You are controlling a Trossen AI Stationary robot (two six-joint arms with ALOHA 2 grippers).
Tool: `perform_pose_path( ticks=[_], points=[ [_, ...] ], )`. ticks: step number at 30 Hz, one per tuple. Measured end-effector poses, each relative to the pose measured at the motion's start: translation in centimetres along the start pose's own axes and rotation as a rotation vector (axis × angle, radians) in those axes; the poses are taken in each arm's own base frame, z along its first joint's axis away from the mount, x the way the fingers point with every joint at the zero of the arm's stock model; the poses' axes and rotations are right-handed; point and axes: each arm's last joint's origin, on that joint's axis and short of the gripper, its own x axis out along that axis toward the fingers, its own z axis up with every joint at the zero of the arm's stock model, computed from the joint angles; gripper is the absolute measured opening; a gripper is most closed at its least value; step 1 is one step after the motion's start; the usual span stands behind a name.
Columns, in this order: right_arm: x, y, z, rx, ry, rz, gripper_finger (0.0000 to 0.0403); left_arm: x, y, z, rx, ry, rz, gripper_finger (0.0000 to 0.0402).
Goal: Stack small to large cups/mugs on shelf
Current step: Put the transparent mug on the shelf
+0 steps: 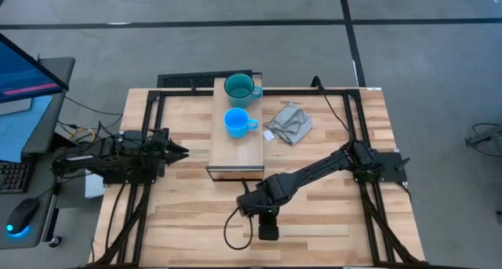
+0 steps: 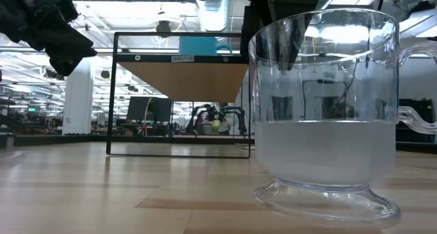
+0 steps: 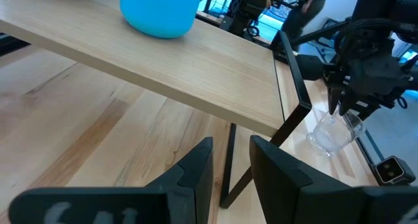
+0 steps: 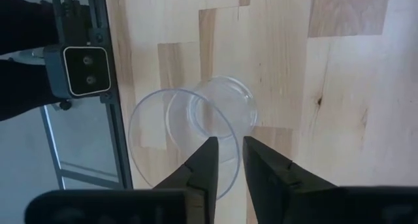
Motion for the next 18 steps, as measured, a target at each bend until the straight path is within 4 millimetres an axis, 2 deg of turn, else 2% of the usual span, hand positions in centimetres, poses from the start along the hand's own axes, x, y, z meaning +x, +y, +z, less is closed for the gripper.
perform_pose_path(
  ticks=[6, 10, 13, 18],
  points=[
    [0.1, 0.0, 0.0, 0.001, 0.002, 0.0, 0.0092, 0.0, 0.0, 0.0, 0.0, 0.0, 0.0, 0.009],
    [1.9, -0.4, 0.2, 0.008, 0.052, 0.033, 0.0092, 0.0, 0.0, 0.0, 0.0, 0.001, 0.0, 0.009],
    [1.2, -0.1, 0.4, -0.019, 0.013, 0.038, 0.0089, 0.0, 0.0, 0.0, 0.0, 0.002, 0.001, 0.009],
    [1.5, -0.4, 0.3, -0.009, 0.035, 0.036, 0.0042, 0.0, 0.0, 0.0, 0.0, 0.002, 0.001, 0.009]
  ],
)
